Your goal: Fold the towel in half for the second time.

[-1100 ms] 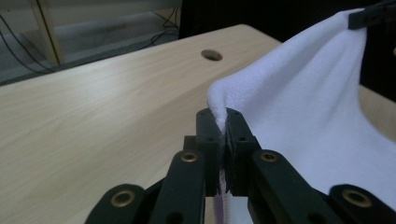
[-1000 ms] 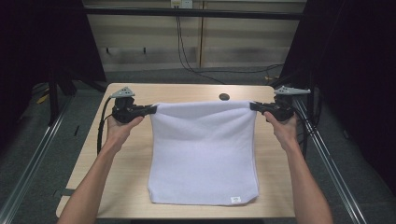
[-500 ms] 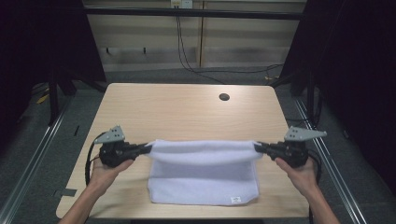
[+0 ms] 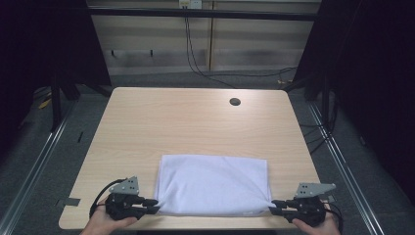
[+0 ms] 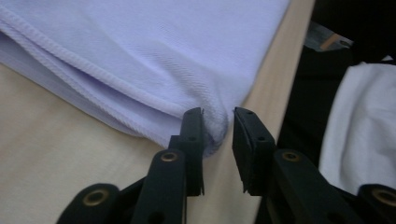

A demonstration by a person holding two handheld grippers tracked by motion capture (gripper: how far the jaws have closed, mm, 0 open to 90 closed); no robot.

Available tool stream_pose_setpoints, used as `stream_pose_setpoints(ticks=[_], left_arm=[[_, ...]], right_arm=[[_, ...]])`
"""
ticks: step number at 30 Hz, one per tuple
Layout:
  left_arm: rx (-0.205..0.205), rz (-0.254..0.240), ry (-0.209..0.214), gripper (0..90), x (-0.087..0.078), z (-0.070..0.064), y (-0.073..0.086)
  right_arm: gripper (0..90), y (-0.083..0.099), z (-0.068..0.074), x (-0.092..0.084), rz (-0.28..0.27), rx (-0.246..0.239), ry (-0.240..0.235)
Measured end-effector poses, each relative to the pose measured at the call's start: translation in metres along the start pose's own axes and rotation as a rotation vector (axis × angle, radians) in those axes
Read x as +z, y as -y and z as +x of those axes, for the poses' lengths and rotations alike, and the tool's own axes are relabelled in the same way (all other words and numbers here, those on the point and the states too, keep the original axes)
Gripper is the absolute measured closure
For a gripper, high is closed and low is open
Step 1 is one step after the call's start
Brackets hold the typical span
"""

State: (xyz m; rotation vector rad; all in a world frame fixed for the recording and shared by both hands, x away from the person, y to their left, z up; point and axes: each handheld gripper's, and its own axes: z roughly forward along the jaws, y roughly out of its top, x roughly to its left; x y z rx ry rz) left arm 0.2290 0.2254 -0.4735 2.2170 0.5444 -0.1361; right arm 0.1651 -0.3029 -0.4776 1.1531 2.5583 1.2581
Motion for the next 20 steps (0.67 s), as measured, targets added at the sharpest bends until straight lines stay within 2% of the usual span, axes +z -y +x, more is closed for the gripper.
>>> stream_pose_setpoints(ticks=[2,4,6,9,10,12,13,15,16,18,20], left_arm=[[-0.032,-0.071,-0.017,63.6,-0.007,0.004,0.002],[-0.098,-0.165,-0.047,56.2,-0.015,0.013,0.001],[-0.133,-0.230,-0.116,53.1,-0.021,0.023,-0.003],[-0.194,-0.288,-0.208,47.9,-0.023,0.043,-0.010],[-0.207,-0.300,-0.218,45.8,-0.021,0.048,-0.011],[-0.195,-0.289,-0.283,43.9,-0.019,0.056,-0.010],[-0.199,-0.280,-0.289,42.6,-0.018,0.061,-0.007],[-0.237,-0.267,-0.305,40.7,-0.017,0.069,-0.002],[-0.247,-0.256,-0.306,38.9,-0.016,0.070,0.000],[-0.243,-0.274,-0.319,36.8,-0.019,0.069,0.000],[-0.243,-0.294,-0.316,34.0,-0.022,0.066,0.000]], right_arm=[[58.9,0.001,0.001,-0.005,-0.036,0.004,0.021],[54.8,-0.003,-0.003,-0.011,-0.123,0.022,0.052],[50.0,-0.010,-0.010,-0.017,-0.208,0.055,0.090],[44.0,-0.025,-0.023,-0.019,-0.277,0.061,0.175],[42.1,-0.028,-0.029,-0.017,-0.301,0.077,0.193],[40.0,-0.031,-0.039,-0.014,-0.347,0.097,0.225],[37.8,-0.030,-0.043,-0.012,-0.360,0.110,0.232],[36.7,-0.026,-0.048,-0.007,-0.323,0.097,0.263],[34.5,-0.022,-0.049,-0.006,-0.315,0.108,0.268],[32.3,-0.016,-0.051,-0.007,-0.313,0.145,0.262],[31.4,-0.012,-0.052,-0.010,-0.320,0.152,0.285]])
